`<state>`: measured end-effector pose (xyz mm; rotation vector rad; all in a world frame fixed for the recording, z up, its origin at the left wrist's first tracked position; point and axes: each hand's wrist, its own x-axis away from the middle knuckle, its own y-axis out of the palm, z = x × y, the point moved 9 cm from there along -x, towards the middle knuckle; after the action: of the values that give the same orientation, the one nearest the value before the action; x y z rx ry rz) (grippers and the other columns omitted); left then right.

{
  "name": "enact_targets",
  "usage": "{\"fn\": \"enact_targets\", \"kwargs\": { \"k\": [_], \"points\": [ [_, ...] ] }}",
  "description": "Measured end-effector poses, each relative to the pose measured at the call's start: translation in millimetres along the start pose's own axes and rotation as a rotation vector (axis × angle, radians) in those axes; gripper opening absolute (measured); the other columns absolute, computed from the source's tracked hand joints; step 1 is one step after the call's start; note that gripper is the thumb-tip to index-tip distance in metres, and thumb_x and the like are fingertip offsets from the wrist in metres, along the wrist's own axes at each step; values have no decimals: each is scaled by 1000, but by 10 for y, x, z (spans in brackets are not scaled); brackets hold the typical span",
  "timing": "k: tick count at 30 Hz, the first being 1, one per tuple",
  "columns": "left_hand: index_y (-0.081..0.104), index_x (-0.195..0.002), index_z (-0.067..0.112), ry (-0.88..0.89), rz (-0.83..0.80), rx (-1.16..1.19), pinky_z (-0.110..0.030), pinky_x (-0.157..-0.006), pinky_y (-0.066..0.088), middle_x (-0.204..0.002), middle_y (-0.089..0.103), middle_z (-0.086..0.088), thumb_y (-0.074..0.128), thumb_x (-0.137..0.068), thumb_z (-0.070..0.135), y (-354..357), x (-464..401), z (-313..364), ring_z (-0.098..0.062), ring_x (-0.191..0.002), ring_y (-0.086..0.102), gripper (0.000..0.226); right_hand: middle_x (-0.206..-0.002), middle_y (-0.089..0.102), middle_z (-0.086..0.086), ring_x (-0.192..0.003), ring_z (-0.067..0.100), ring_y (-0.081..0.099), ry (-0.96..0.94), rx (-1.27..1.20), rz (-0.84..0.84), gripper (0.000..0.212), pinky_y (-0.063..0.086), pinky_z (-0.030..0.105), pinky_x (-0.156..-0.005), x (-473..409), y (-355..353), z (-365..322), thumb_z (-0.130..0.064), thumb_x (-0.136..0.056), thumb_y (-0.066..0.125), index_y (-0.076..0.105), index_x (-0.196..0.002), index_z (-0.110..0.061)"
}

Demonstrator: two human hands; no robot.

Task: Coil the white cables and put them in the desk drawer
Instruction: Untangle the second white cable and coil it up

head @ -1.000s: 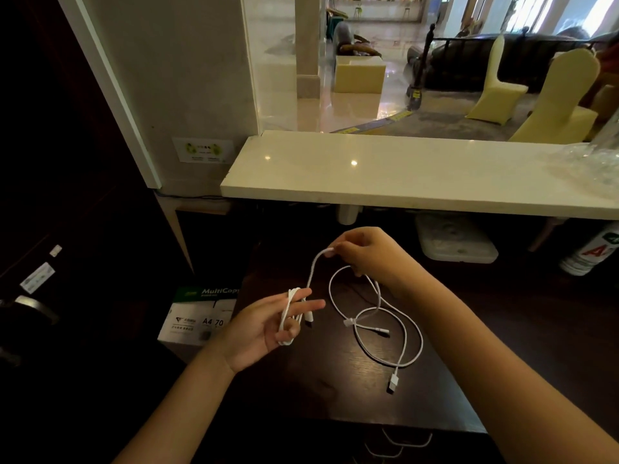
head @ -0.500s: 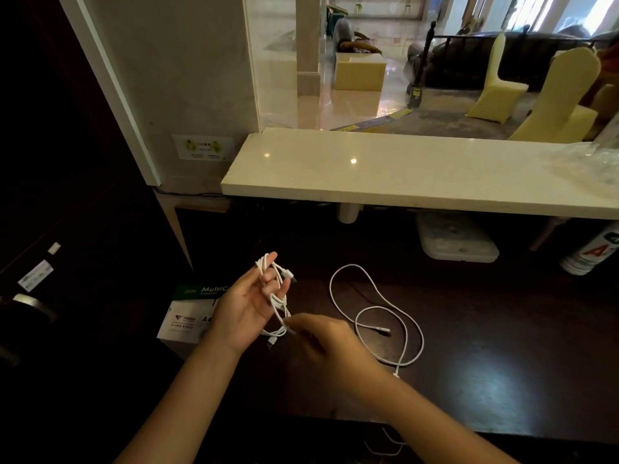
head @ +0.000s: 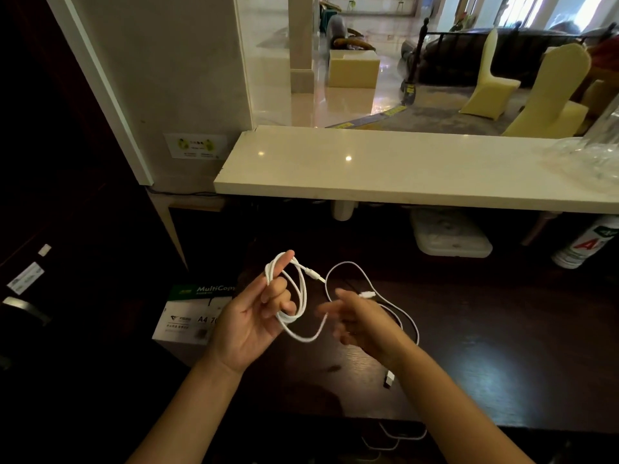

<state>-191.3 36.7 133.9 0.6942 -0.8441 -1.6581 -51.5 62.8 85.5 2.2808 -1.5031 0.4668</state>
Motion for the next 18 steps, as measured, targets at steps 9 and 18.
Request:
{"fn": "enact_targets", "kwargs": {
  "k": [9, 18],
  "points": [
    [31, -139, -2, -160, -67, 5, -29, -78, 43, -75, 34, -3, 15, -99, 16, 78, -15, -163, -14, -66, 35, 46, -61, 54, -6, -51, 2, 44, -65, -306, -402, 17, 43, 11, -53, 78, 417, -222, -10, -84, 55, 71, -87, -8],
    [57, -85, 7, -71, 291, -351, -23, -72, 55, -55, 48, 5, 36, -96, 14, -199, -131, -136, -7, -54, 51, 25, -59, 54, -6, -45, 1, 45, -105, -320, -205, 13, 41, 10, -45, -29, 145, -270, -3, -88, 51, 63, -83, -5]
  ]
}}
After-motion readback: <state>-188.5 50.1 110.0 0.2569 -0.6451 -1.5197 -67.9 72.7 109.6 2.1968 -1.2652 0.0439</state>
